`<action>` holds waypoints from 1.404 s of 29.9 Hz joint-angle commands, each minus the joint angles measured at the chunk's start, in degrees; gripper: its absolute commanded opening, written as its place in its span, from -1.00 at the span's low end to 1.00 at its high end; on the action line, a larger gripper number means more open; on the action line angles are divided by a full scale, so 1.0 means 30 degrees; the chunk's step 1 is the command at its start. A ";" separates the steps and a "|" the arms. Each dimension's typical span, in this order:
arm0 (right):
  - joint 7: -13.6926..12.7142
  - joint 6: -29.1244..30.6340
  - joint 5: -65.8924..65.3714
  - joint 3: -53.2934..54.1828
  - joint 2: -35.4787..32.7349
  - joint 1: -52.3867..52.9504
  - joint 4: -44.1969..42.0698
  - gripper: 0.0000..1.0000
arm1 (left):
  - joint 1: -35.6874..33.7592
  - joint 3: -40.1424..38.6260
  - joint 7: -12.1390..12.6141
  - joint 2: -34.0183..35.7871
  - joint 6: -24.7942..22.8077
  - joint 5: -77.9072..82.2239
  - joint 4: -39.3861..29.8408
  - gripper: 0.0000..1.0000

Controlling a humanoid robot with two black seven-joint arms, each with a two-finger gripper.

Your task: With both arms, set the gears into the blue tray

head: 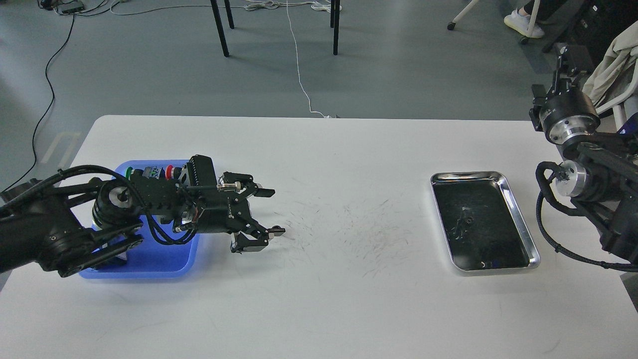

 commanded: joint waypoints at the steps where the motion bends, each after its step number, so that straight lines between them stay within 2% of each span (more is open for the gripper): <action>1: 0.0004 0.0003 -0.0016 -0.0172 0.0044 0.0382 0.0003 0.91 | 0.0043 0.0190 0.0000 -0.0594 0.0142 -0.0002 0.0482 0.63; 3: 0.0004 0.0032 -0.0046 -0.0202 0.0044 0.0471 0.0003 0.91 | 0.0043 0.0454 0.0000 -0.0711 0.0346 -0.0002 0.0600 0.54; 14: -0.0025 0.0091 -0.0222 -0.0319 0.0014 0.0237 -0.0142 0.91 | 0.0482 0.0719 0.0000 -0.1766 0.1285 -0.0002 0.1830 0.51; 18: -0.0083 0.0325 -0.0163 -0.0319 0.0015 0.0178 -0.0085 0.91 | 0.0775 0.0690 0.0000 -0.2147 0.1693 -0.0002 0.2912 0.51; 24: -0.1898 0.0851 0.0130 -0.0231 0.0131 -0.0114 0.0092 0.91 | 0.0833 0.0719 0.0000 -0.2557 0.2134 -0.0002 0.3383 0.51; 30: -0.1929 0.0764 0.0101 -0.0231 0.0571 -0.0670 0.0062 0.91 | 0.0863 0.1010 0.0000 -0.2909 0.2601 -0.0002 0.4202 0.49; 34: -0.1900 0.0764 0.0101 -0.0173 0.0630 -0.0789 0.0091 0.91 | 0.0863 0.1655 0.0000 -0.3056 0.3247 -0.0002 0.4760 0.39; 39: -0.1900 0.0764 0.0101 0.0091 0.0630 -0.0789 0.0062 0.91 | 0.0921 0.2094 0.0000 -0.3172 0.3277 -0.0002 0.5169 0.23; 42: -0.1900 0.0764 0.0130 0.0120 0.0630 -0.0789 0.0091 0.91 | 0.0893 0.2271 0.0000 -0.3582 0.3365 -0.0002 0.5609 0.23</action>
